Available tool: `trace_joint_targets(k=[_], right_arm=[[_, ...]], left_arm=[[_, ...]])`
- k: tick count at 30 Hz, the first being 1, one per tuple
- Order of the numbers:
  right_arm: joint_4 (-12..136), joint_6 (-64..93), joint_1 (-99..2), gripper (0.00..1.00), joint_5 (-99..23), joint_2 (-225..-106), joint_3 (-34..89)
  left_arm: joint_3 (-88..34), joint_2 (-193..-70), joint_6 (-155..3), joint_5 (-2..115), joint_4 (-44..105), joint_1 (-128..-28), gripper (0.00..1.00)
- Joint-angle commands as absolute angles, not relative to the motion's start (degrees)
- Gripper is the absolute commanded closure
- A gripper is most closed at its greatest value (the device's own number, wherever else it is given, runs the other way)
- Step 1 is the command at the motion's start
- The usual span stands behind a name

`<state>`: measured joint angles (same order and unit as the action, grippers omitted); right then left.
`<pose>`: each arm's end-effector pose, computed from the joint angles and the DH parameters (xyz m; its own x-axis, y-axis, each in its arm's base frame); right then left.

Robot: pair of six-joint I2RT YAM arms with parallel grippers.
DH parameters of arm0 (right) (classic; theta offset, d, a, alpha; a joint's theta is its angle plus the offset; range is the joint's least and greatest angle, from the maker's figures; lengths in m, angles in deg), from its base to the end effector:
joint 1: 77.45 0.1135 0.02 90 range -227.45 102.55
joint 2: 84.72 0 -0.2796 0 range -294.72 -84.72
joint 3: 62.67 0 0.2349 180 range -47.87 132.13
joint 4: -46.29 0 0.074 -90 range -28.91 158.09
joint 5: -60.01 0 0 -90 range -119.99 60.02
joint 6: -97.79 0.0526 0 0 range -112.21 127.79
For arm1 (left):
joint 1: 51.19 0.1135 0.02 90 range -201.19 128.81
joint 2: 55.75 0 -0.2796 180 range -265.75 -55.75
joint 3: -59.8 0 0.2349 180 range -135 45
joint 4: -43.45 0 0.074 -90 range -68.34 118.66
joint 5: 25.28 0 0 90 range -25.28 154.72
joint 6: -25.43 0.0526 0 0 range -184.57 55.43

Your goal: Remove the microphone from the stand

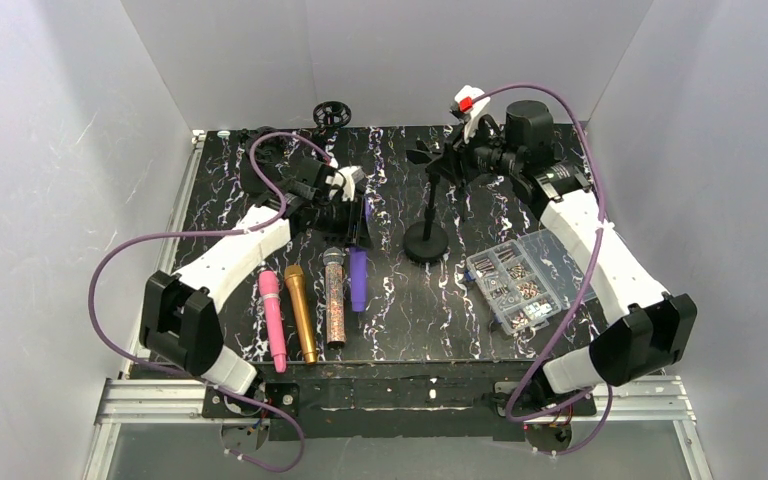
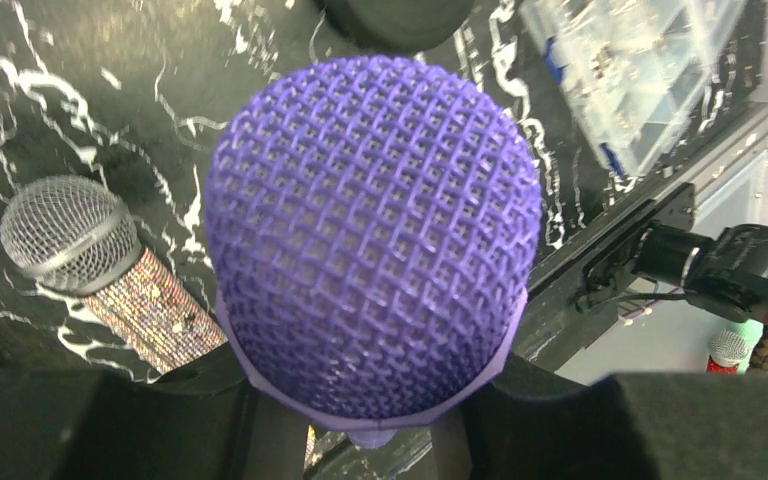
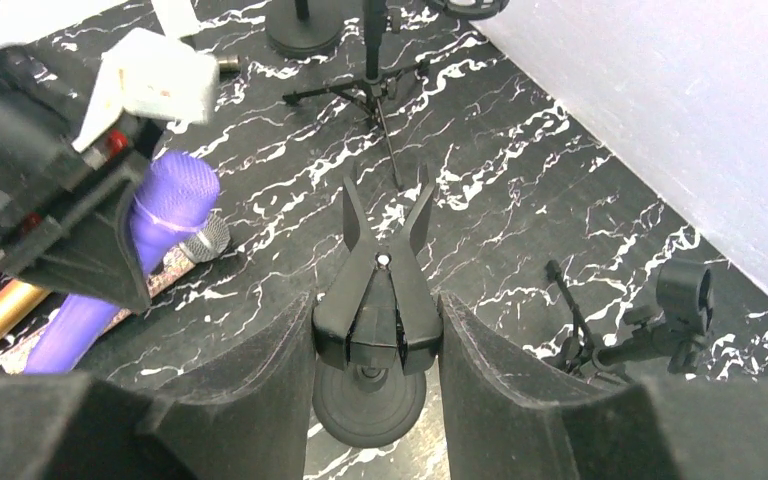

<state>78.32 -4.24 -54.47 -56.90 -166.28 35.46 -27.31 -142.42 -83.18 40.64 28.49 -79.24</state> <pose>0.2859 0.1471 0.4248 -0.0838 -0.2374 -0.9678 -0.7844 0.6147 -0.0829 0.3048 -0.1867 0.3638 -0.4579 -0.0861 -0.8848 0.6666 0.6252 -0.4059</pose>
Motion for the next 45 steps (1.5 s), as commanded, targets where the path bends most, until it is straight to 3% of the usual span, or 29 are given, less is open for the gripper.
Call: trace_joint_targets(k=[1, 21, 45], right_arm=[[69.8, -3.1, -54.4, 0.99, -56.9, -167.3, 39.9], [68.5, -4.6, -54.5, 0.99, -56.9, -182.1, 55.0], [69.3, -5.5, -54.5, 0.99, -56.3, -175.4, 46.8]], left_arm=[[-24.8, -143.8, -86.8, 42.5, 24.9, -79.9, 1.00], [-21.9, -150.6, -90.6, 45.3, 23.8, -83.0, 1.00], [-25.4, -158.0, -95.7, 51.1, 16.9, -86.7, 0.99]])
